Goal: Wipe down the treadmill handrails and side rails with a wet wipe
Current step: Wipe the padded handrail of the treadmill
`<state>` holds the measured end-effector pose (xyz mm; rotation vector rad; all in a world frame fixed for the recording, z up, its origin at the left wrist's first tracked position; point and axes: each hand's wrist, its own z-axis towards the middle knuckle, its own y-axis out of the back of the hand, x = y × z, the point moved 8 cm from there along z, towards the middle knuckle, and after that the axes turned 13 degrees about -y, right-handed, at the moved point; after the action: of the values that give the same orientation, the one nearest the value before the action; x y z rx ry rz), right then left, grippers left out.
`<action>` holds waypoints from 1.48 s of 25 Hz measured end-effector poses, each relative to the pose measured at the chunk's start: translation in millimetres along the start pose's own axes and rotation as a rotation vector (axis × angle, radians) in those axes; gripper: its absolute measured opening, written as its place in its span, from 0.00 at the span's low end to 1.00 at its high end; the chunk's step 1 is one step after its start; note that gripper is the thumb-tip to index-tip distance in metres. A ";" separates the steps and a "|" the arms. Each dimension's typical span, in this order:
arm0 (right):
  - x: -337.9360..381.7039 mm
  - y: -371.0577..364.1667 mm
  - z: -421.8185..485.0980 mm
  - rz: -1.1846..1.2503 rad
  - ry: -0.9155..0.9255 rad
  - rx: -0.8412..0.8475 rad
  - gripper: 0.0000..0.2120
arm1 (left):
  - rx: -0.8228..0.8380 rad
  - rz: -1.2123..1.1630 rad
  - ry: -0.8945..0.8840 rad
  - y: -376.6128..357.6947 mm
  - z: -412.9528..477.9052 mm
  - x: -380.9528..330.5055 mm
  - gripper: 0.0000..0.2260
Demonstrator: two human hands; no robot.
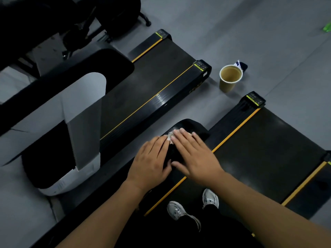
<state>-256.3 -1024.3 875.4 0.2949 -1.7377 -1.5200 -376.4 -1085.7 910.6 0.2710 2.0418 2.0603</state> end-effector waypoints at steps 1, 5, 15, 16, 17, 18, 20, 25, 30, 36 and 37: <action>-15.0 2.2 0.9 0.020 -0.077 -0.027 0.37 | 0.004 0.013 -0.003 -0.2 1.2 -0.5 0.28; -19.1 -4.0 -6.4 0.141 -0.220 -0.052 0.40 | 0.014 0.046 -0.012 -2.3 0.5 -0.9 0.28; -0.5 -10.3 -17.7 0.282 -0.341 -0.120 0.34 | -0.007 0.004 -0.093 -4.5 2.7 -4.8 0.24; 3.7 -11.3 -17.1 0.328 -0.393 -0.126 0.34 | -0.014 -0.003 -0.096 -4.5 2.9 -4.6 0.23; 7.7 -13.3 -17.4 0.343 -0.419 -0.125 0.35 | -0.019 -0.011 -0.096 -4.4 3.3 -4.5 0.23; 11.5 -14.3 -18.5 0.320 -0.407 -0.120 0.35 | -0.021 -0.019 -0.094 -4.0 3.4 -4.8 0.23; 13.6 -14.7 -22.6 0.222 -0.284 -0.122 0.35 | -0.017 -0.021 -0.092 -3.8 3.0 -5.8 0.23; -29.9 -9.6 -11.6 0.466 -0.499 -0.129 0.35 | -0.029 -0.008 -0.092 -3.5 3.7 -5.7 0.24; 7.9 -4.2 -13.3 0.229 -0.100 -0.110 0.34 | -0.030 -0.030 -0.098 -4.0 3.1 -5.2 0.24; -41.1 10.0 46.5 0.499 -0.396 -0.075 0.32 | -0.008 -0.010 -0.084 -5.3 3.5 -5.3 0.24; -36.1 8.7 49.8 0.459 -0.311 -0.060 0.32 | -0.011 -0.011 -0.086 -5.1 3.3 -5.4 0.24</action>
<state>-263.7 -962.8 870.5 -0.3700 -1.8299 -1.3190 -370.1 -1084.1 905.7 0.3392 1.9771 2.0169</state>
